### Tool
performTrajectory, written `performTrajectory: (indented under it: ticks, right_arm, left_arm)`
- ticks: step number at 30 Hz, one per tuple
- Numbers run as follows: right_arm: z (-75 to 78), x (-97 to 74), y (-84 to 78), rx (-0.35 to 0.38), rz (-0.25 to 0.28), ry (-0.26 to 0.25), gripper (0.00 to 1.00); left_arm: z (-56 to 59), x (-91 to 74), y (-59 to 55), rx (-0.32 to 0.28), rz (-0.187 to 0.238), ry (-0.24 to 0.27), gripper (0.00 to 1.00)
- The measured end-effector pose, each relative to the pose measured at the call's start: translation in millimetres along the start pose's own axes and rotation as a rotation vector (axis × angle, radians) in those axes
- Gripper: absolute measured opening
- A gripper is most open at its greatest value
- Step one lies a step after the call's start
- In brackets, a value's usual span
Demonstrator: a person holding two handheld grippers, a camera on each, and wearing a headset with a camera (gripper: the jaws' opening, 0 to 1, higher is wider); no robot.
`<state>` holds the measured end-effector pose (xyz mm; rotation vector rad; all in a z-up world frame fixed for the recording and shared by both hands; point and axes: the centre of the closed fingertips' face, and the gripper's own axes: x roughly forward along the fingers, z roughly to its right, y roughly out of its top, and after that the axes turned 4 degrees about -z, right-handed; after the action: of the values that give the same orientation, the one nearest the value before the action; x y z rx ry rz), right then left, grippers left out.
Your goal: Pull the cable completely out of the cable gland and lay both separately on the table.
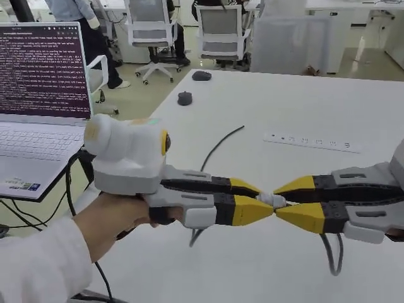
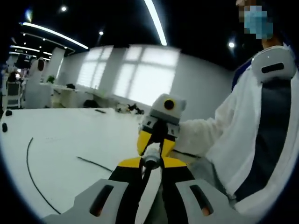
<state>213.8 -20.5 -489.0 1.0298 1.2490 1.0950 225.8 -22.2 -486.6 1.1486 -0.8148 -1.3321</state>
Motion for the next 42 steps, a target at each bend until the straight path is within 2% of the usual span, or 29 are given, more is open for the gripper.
performTrajectory:
  ticks: [2,4,5,7,9,10,11,12,13,14,15,17,18,19,21,22,24,27,29,30,33,35,37,39,40,42]
  right_arm:
    - [6.1,-5.5,0.2,0.035,0.010,-0.020,0.19]
    - [3.8,-10.5,-3.0,0.079,0.004,0.008,0.14]
    - [5.4,-11.6,-6.6,0.059,-0.016,-0.006,0.12]
    - [4.9,-12.7,-6.6,0.042,-0.013,-0.013,0.12]
    - [1.1,-11.0,-6.8,0.040,-0.018,-0.007,0.10]
    - [-6.8,-10.2,-7.4,0.043,-0.025,0.026,0.03]
    - [-5.7,-9.8,-9.3,0.046,-0.034,0.013,0.03]
    - [-0.6,-10.5,-9.3,0.036,-0.025,-0.023,0.03]
    - [1.1,-11.2,-9.1,0.030,-0.017,-0.033,0.02]
    - [0.9,-13.6,-10.4,0.046,-0.008,-0.030,0.02]
    - [1.0,-14.2,-10.9,0.053,-0.005,-0.028,0.02]
    - [0.0,-15.2,-9.7,0.051,0.003,-0.030,0.02]
    - [-0.8,-15.5,-7.7,0.044,0.011,-0.027,0.02]
    - [-2.4,-15.5,-4.6,0.037,0.024,-0.016,0.02]
    - [-1.9,-16.8,1.2,0.037,0.047,-0.010,0.02]
    - [-1.3,-17.1,2.3,0.042,0.051,-0.010,0.02]
    - [-0.3,-17.4,2.6,0.038,0.057,-0.015,0.02]
    - [-0.2,-17.0,-0.3,0.060,0.055,-0.020,0.02]
    - [0.1,-17.4,-1.8,0.081,0.054,-0.019,0.02]
    - [-2.2,-17.2,-4.2,0.118,0.044,-0.010,0.02]
    - [-4.0,-13.8,-10.6,0.101,0.006,0.002,0.02]
    - [-3.4,-11.7,-14.9,0.148,-0.011,0.011,0.02]
    - [-2.3,-8.7,-20.4,0.128,-0.037,0.000,0.02]
    - [-2.9,-7.1,-25.7,0.096,-0.063,-0.003,0.02]
    - [-2.6,-6.9,-26.0,0.090,-0.062,-0.005,0.02]
    - [-1.8,-7.9,-25.3,0.074,-0.061,-0.004,0.02]
  left_arm:
    - [1.0,0.1,1.8,0.031,0.003,0.003,0.15]
    - [-0.2,1.3,2.5,0.067,-0.004,0.020,0.15]
    - [2.5,3.2,2.1,0.075,-0.012,0.014,0.15]
    - [4.1,7.0,2.2,0.100,-0.016,0.016,0.15]
    - [6.7,9.5,2.8,0.107,-0.014,0.007,0.15]
    - [6.8,11.1,3.1,0.113,-0.013,0.009,0.15]
    - [7.8,12.0,2.7,0.127,-0.014,0.004,0.15]
    - [4.7,12.3,4.1,0.170,-0.006,0.022,0.16]
    - [3.8,12.9,4.8,0.232,0.000,0.034,0.16]
    - [5.0,13.8,4.3,0.280,0.002,0.037,0.16]
    - [6.4,14.8,3.6,0.303,0.005,0.034,0.16]
    - [5.9,17.7,1.7,0.275,0.010,0.037,0.18]
    - [6.1,20.5,1.5,0.232,0.022,0.029,0.21]
    - [6.4,21.6,1.6,0.219,0.028,0.027,0.25]
    - [5.3,27.2,4.8,0.184,0.083,0.032,0.37]
    - [6.0,28.8,3.8,0.184,0.092,0.027,0.36]
    - [9.7,31.1,2.6,0.164,0.102,0.000,0.26]
    - [6.1,31.4,1.5,0.151,0.114,0.006,0.22]
    - [12.0,32.2,-0.9,0.115,0.118,-0.022,0.17]
    - [9.1,32.0,-1.1,0.119,0.122,-0.008,0.17]
    - [8.0,31.8,-7.7,0.110,0.117,0.003,0.16]
    - [5.6,29.9,-10.8,0.103,0.131,0.019,0.16]
    - [2.0,27.0,-12.8,0.101,0.151,0.039,0.16]
    - [2.5,28.1,-13.6,0.112,0.136,0.043,0.16]
    - [2.9,29.0,-12.9,0.140,0.115,0.049,0.16]
    - [3.3,29.5,-11.5,0.137,0.134,0.052,0.16]
